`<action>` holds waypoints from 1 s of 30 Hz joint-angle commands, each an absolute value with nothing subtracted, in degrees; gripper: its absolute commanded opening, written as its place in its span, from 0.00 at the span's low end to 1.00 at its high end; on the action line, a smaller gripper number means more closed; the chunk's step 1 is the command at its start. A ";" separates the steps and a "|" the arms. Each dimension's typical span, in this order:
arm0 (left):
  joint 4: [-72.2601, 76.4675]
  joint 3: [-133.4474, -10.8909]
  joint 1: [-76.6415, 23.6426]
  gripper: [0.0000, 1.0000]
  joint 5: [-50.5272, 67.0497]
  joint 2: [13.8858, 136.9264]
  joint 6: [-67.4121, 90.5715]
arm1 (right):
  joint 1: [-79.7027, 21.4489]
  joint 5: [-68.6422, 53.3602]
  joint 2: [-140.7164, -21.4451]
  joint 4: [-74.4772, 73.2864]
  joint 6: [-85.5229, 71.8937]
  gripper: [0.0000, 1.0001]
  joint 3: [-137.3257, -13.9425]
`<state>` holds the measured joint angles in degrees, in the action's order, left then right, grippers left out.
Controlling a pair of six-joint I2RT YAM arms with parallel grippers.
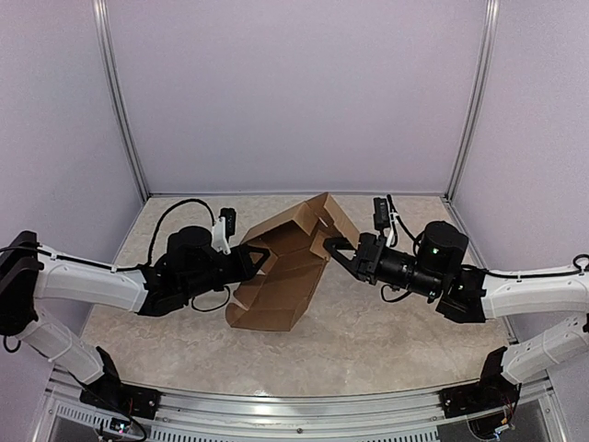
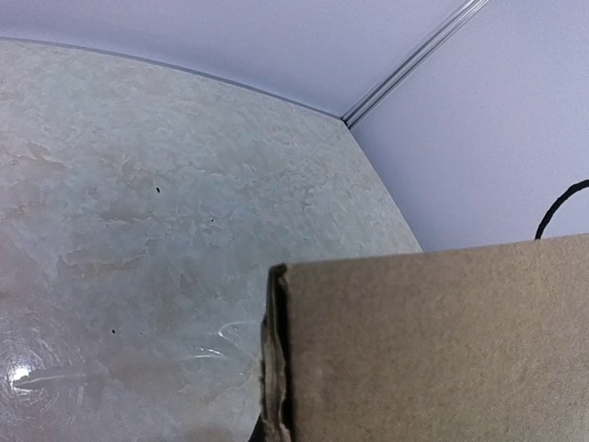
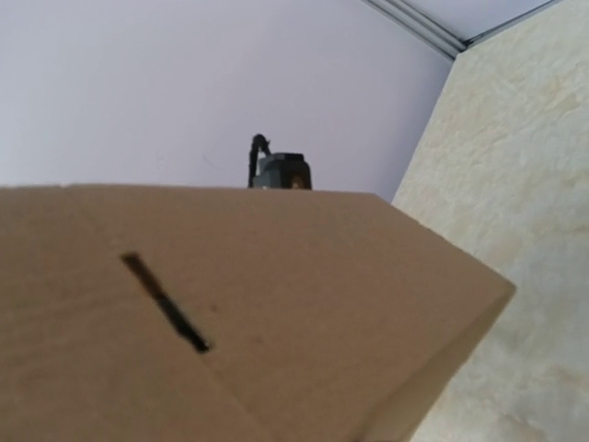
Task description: Fold the paper box
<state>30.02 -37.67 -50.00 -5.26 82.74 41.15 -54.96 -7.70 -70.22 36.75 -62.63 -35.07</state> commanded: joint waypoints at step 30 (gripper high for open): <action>10.35 -38.50 -52.75 0.00 -29.37 70.53 28.45 | -57.66 -3.11 -54.28 -11.89 -21.88 0.46 -52.76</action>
<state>12.82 -37.67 -51.51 -28.58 72.16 32.18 -57.21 -5.65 -54.17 -0.51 -33.23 -48.40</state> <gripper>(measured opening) 0.028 0.453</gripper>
